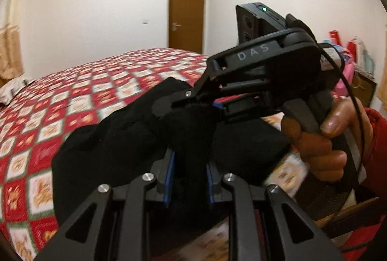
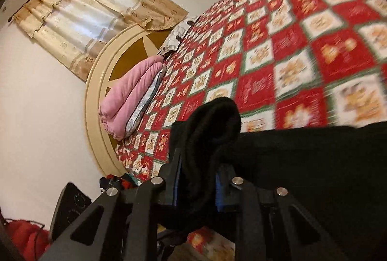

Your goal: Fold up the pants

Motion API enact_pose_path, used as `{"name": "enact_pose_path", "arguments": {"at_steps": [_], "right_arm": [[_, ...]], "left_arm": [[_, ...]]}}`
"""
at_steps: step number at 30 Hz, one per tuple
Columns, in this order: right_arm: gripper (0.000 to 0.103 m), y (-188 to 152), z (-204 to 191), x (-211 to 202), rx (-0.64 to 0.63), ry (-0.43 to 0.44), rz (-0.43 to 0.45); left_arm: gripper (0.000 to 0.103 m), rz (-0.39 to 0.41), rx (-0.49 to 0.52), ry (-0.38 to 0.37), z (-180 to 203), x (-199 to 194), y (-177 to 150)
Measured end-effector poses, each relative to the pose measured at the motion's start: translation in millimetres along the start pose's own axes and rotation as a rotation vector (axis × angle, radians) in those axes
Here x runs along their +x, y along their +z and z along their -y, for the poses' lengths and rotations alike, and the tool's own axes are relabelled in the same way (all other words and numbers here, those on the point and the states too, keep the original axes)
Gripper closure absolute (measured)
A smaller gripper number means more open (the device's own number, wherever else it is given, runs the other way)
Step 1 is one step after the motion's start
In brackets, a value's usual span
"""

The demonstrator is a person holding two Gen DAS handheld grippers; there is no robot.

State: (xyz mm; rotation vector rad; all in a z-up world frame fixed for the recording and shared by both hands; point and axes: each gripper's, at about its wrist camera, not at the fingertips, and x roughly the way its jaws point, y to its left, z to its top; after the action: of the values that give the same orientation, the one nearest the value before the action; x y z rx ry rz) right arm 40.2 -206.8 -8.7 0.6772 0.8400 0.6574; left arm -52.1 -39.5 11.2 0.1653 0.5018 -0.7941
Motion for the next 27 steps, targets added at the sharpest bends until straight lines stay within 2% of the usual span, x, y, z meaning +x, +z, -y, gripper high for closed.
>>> {"name": "enact_pose_path", "arguments": {"at_steps": [5,10,16,21,24,27], "right_arm": [[0.08,-1,20,-58,-0.007,-0.073,0.03],[0.08,-7,49,-95,0.034,-0.143,0.06],[0.08,-13,85,-105,0.061,-0.171,0.068],[0.08,-16,102,-91,0.06,-0.191,0.034],[0.079,-19,113,-91,0.097,-0.167,0.04],[0.076,-23,126,-97,0.178,-0.111,0.06]], "left_arm": [[0.08,-0.008,0.055,-0.109,38,21,14],[0.08,-0.035,0.115,-0.158,70,50,18],[0.08,-0.104,0.085,-0.183,77,84,15],[0.078,-0.171,0.049,-0.185,79,93,4],[0.071,-0.188,0.023,-0.203,75,87,4],[0.053,-0.186,0.01,-0.208,69,79,8]]}}
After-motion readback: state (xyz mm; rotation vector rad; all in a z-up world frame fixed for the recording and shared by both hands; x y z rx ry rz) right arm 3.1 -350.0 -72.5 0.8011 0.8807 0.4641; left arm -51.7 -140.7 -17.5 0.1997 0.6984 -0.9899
